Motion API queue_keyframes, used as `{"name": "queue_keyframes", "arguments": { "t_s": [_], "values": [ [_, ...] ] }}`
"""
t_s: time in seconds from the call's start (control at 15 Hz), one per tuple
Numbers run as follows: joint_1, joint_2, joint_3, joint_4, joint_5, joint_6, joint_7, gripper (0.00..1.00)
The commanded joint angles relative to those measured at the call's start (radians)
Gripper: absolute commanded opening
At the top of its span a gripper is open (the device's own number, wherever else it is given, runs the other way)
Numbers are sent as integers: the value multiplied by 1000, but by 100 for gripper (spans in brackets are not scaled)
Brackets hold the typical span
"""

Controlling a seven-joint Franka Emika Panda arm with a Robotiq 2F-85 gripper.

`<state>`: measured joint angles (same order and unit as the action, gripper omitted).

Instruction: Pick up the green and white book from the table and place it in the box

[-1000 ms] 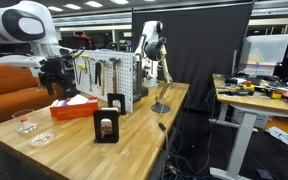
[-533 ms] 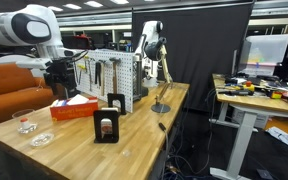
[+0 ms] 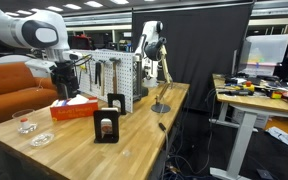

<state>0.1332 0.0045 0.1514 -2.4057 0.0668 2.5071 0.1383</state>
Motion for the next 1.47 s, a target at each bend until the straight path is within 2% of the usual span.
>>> {"name": "queue_keyframes", "arguments": {
  "t_s": [0.0, 0.27, 0.33, 0.87, 1.13, 1.4],
  "values": [
    [-4, 119, -17, 98, -16, 26, 50, 100],
    [-7, 226, -58, 186, -45, 26, 51, 100],
    [-3, 198, -55, 151, -31, 26, 43, 100],
    [-2, 231, -61, 185, -33, 27, 43, 100],
    [-2, 293, -65, 228, 12, 23, 101, 100],
    [-9, 406, -80, 330, 89, 8, 175, 100]
  ]
}}
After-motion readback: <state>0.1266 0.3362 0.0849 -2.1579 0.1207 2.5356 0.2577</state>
